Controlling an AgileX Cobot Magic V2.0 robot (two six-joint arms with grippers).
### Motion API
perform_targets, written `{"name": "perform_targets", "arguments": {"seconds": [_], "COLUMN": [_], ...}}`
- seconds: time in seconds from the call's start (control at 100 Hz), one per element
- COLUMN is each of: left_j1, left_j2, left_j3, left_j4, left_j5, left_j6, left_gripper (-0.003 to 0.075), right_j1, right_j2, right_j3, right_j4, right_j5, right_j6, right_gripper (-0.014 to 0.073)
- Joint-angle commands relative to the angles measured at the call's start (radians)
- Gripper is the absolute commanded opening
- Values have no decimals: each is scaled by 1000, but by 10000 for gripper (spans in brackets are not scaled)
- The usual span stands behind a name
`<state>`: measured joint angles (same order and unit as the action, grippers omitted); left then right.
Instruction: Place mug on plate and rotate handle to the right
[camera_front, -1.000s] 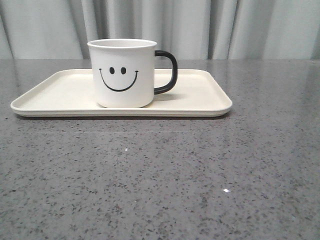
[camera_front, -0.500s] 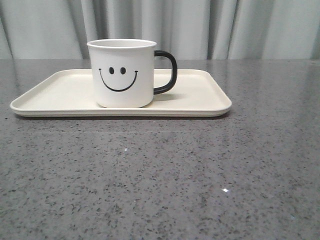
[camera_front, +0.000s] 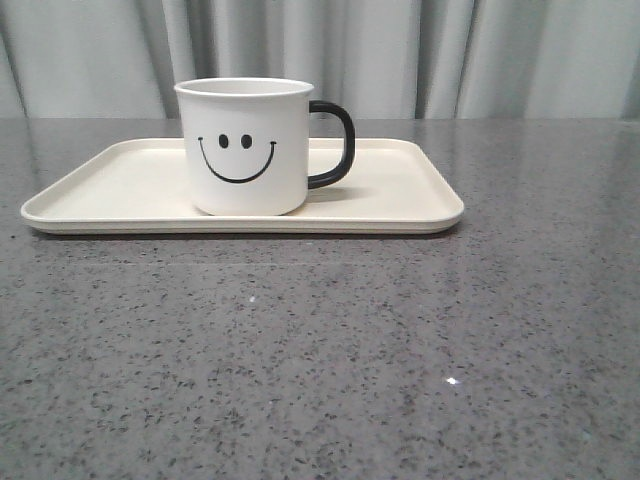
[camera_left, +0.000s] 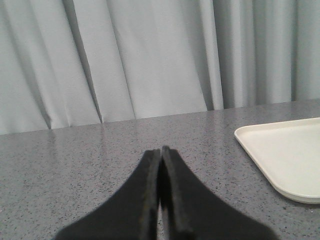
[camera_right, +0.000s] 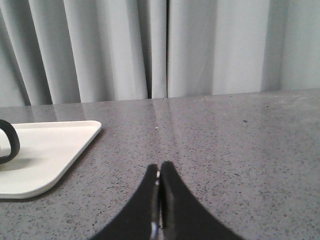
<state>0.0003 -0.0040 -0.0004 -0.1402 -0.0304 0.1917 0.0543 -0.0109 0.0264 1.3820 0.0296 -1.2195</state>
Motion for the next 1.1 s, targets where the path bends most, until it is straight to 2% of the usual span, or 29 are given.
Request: {"name": "perform_targets", "arguments": {"seconds": [0.0,0.26,1.09], "left_j1": [-6,-6,-6], "left_j2": [-29,-29,-29], "left_j3": [10,10,10], "left_j4": [-2,-2,-2], "left_j5": [-79,-79,-79], "left_j6": [-11,-11,-11], "left_gripper": [-20,-20,-20], "right_j1": [0,0,0], "right_j2": [-21,-21,-21], "right_j3": [1,1,1], "right_j4": [11,11,30], "right_j5": [-53,-88,-40], "right_j6": [-9,-9,-9], "right_gripper": [-62,-62,-62]}}
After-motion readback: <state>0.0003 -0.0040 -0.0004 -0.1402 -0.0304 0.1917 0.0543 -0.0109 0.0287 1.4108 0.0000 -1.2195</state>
